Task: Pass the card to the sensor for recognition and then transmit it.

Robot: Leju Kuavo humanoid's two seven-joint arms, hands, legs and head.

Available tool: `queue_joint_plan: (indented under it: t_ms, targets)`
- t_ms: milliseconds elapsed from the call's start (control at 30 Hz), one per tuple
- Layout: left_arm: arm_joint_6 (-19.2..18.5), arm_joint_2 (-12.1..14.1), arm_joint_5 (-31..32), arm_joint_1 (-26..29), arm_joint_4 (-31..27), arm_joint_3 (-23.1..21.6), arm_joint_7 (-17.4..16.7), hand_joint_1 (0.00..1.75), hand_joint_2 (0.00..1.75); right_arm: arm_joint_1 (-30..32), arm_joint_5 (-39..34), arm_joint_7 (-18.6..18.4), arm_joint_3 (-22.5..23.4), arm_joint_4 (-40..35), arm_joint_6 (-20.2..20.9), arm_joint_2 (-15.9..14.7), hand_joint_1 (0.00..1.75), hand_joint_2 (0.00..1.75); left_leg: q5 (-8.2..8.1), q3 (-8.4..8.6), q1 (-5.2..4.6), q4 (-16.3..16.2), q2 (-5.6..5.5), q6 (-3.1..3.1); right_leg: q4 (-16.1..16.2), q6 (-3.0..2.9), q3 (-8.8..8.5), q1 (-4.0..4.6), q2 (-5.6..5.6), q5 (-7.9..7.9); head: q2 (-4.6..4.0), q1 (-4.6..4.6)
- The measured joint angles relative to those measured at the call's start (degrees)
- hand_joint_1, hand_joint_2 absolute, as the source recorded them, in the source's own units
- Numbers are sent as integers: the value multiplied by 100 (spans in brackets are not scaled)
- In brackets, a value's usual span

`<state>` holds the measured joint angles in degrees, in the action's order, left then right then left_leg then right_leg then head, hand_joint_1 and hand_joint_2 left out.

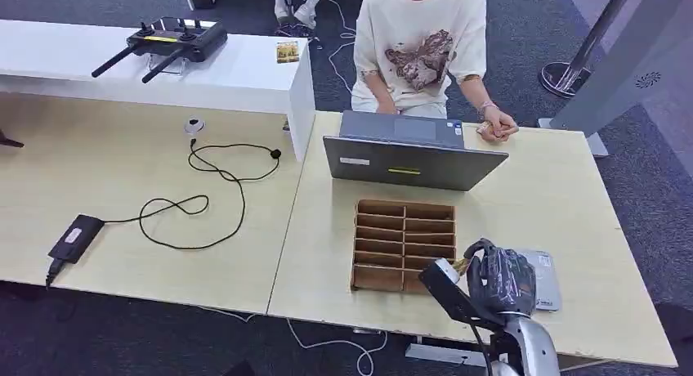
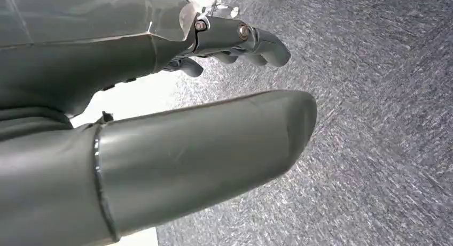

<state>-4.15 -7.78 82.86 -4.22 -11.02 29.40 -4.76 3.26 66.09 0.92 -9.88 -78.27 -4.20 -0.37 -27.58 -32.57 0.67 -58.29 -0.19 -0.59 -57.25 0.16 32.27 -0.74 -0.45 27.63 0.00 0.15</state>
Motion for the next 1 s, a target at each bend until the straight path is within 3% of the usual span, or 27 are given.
queue_joint_plan:
  t_ms: [233,500,700,1000]
  targets:
    - [-11,-2,37,-4,0,0,0,0,0,39,-31,158,59,-107,0,2,175,175,0,0,0,0,0,0,0,0,0,0,0,0,2,2]
    - [-18,-2,96,-15,0,0,9,0,0,83,-1205,1170,144,-453,147,46,175,175,0,0,0,0,0,0,0,0,0,0,0,0,2,0]
    - [-35,-2,120,-30,0,0,17,0,0,83,-1859,1606,157,-734,376,85,175,175,0,0,0,0,1,0,0,0,0,0,0,0,2,0]
    - [-37,-9,131,-43,0,0,37,0,0,-36,-2031,1834,155,-962,431,92,175,175,0,0,0,0,0,0,-1,0,-1,0,0,0,0,2]
